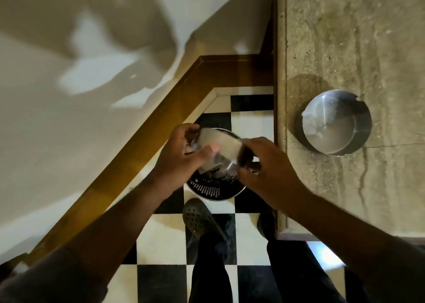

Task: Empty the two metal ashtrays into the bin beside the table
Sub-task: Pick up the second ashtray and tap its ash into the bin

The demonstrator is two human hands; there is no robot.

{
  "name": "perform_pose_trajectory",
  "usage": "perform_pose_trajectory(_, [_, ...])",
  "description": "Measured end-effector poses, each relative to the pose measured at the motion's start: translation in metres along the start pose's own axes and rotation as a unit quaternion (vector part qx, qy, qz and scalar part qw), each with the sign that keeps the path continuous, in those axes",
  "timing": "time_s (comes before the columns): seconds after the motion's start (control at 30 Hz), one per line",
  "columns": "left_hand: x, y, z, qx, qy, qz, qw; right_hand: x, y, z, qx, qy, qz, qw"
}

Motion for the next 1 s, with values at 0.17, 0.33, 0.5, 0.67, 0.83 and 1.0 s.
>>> perform_pose_trajectory(0.17, [0.006,0.004,0.002,0.115,0.047,0.052,0.991,0.012,0.016,-0.007,-0.338,0.029,-0.184,0.923])
perform_pose_trajectory(0.33, [0.019,0.028,-0.001,0.058,0.056,0.071,0.994,0.028,0.017,-0.012,-0.403,0.059,-0.259,0.876])
perform_pose_trajectory(0.5, [0.038,0.077,-0.03,-0.011,0.008,0.028,1.0,0.043,0.016,0.023,-0.407,0.071,-0.303,0.859])
perform_pose_trajectory(0.67, [0.03,0.139,-0.099,-0.031,0.019,0.013,0.999,0.057,0.043,0.1,-0.416,0.117,-0.309,0.847])
perform_pose_trajectory(0.83, [-0.003,0.191,-0.2,-0.086,-0.05,-0.033,0.994,0.075,0.102,0.181,-0.402,0.186,-0.338,0.83])
perform_pose_trajectory(1.0, [-0.024,0.196,-0.295,-0.208,-0.142,-0.023,0.967,0.107,0.171,0.215,-0.398,0.23,-0.382,0.802])
Point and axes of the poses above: each hand's wrist, its own x-axis away from the middle knuckle, its own z-axis out of the back of the hand, y = z × x, the point moved 7 cm from there along -x, towards the middle knuckle, and after that the axes turned 11 degrees about x, right-handed, at the moved point
